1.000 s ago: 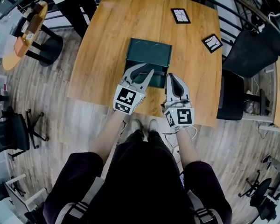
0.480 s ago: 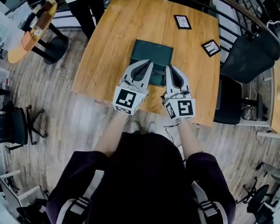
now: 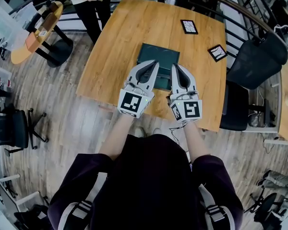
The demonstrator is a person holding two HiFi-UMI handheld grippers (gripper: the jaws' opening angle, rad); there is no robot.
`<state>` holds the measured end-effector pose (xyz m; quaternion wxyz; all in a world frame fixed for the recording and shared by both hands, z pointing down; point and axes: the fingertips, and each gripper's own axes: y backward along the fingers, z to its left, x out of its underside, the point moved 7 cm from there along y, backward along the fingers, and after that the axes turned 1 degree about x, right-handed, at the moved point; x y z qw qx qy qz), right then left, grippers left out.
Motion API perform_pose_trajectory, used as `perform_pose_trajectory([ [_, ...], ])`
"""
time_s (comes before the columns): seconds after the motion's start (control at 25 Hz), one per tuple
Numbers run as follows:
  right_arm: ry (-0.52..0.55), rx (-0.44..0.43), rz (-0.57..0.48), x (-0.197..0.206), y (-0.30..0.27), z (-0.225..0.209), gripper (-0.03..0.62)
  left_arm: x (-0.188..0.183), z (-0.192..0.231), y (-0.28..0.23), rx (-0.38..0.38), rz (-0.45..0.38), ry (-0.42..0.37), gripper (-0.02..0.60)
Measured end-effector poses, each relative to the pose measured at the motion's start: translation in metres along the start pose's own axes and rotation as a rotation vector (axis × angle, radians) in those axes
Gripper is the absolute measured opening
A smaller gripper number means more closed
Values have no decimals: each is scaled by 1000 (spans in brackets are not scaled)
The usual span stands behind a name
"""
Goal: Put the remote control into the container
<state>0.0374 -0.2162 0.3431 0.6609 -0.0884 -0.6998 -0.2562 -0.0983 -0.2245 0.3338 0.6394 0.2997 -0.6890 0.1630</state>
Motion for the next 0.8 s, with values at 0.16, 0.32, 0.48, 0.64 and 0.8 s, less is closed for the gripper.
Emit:
perform_pose_trajectory([
  [0.16, 10, -11, -1, 2, 2, 2, 17, -2, -1, 1, -2, 0, -10, 11],
  [0.32, 11, -14, 2, 1, 4, 4, 17, -3, -1, 4, -4, 0, -9, 11],
  [0.48, 7, -10, 1, 0, 7, 6, 17, -5, -2, 6, -5, -1, -12, 11],
  [0.64, 0, -4, 3, 0, 10, 4, 17, -3, -6, 6, -6, -16, -12, 11],
  [0.8, -11, 4, 2, 2, 12, 3, 18, 0, -8, 7, -7, -12, -12, 11],
])
